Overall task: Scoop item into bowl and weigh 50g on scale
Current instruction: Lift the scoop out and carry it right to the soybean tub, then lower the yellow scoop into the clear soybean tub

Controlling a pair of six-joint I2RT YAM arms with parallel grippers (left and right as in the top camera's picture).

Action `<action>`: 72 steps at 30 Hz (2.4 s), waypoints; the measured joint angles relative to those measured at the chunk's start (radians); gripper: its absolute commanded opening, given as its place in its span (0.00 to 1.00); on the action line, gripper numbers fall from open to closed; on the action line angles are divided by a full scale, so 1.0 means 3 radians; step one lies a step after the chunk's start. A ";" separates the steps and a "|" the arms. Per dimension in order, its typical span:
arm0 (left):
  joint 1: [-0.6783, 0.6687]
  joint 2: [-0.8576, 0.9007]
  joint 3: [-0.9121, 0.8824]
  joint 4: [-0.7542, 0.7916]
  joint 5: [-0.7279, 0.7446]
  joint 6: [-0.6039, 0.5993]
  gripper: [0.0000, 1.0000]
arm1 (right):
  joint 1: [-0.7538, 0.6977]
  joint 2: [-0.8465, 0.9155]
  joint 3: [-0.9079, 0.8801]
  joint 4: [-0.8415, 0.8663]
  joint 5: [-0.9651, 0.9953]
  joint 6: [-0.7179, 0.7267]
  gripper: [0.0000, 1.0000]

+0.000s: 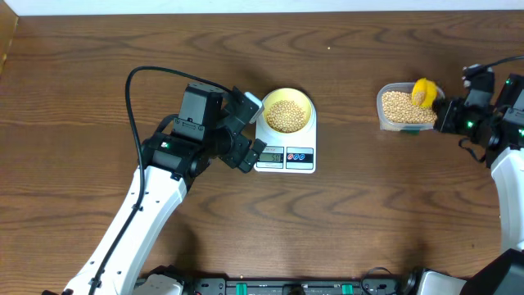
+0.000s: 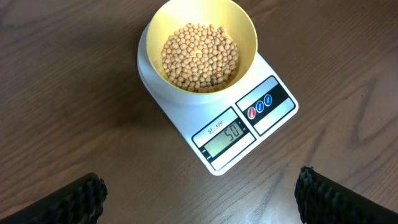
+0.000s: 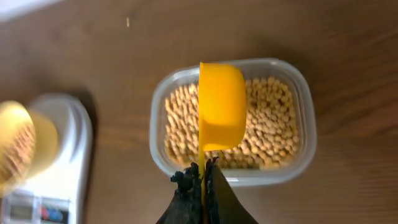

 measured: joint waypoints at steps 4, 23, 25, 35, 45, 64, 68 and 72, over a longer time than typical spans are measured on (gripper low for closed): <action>0.0000 0.0000 0.0000 0.0000 0.0000 0.0000 0.99 | 0.0015 0.0000 0.0000 -0.0037 0.0281 -0.0403 0.01; 0.0000 0.0000 0.0000 0.0000 0.0000 0.0000 0.99 | 0.0927 0.0000 0.0000 -0.0020 0.1974 -0.1048 0.01; 0.0000 0.0000 0.0000 0.0000 0.0000 0.0000 0.99 | 0.0927 0.0000 0.0000 -0.0003 0.2009 -0.0797 0.01; 0.0000 0.0000 0.0000 0.0000 0.0000 0.0000 0.99 | 0.0857 0.0000 0.0000 0.0024 0.1853 0.1424 0.02; 0.0000 0.0000 0.0000 0.0000 0.0000 0.0000 0.99 | 0.0848 0.0326 0.0000 0.0200 0.1511 0.2675 0.02; 0.0000 0.0000 0.0000 0.0000 0.0000 0.0000 0.99 | 0.0842 0.0420 0.0000 0.0172 0.1306 0.2532 0.99; 0.0000 0.0000 0.0000 0.0000 0.0000 0.0000 0.99 | 0.0842 0.0420 0.0000 0.0144 0.1362 0.2176 0.99; 0.0000 0.0000 0.0000 0.0000 0.0000 0.0000 0.99 | 0.0842 0.0420 0.0000 0.0071 0.1520 0.1699 0.99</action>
